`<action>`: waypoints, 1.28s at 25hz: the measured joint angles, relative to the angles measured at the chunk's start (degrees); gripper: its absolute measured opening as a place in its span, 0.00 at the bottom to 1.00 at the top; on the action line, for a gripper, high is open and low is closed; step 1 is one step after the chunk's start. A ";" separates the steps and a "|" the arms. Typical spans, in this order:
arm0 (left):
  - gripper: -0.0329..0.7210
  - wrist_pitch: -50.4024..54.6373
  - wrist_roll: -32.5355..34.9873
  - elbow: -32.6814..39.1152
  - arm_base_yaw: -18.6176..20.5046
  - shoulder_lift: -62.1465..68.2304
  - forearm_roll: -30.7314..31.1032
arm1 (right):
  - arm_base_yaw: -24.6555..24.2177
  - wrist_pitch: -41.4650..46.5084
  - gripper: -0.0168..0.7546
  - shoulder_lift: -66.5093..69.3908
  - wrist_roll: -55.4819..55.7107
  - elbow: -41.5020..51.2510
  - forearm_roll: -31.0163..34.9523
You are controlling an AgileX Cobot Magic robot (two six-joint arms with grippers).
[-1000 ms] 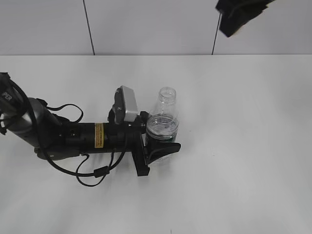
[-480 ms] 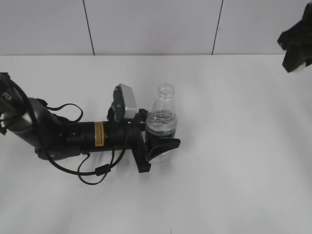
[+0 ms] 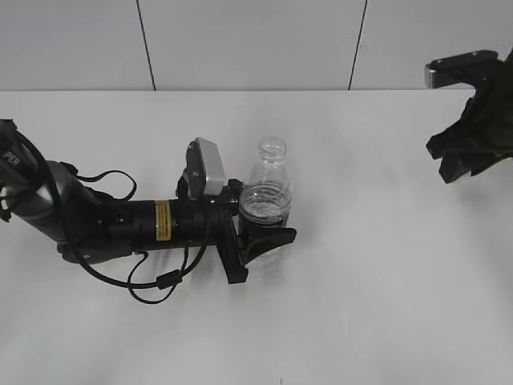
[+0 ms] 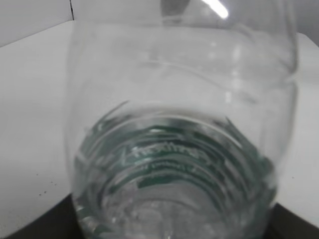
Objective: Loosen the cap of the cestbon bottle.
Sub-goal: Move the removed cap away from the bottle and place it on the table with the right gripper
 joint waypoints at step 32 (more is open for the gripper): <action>0.59 0.07 0.00 0.00 0.00 0.00 -1.94 | -3.31 -9.35 0.63 13.01 -0.69 0.11 2.12</action>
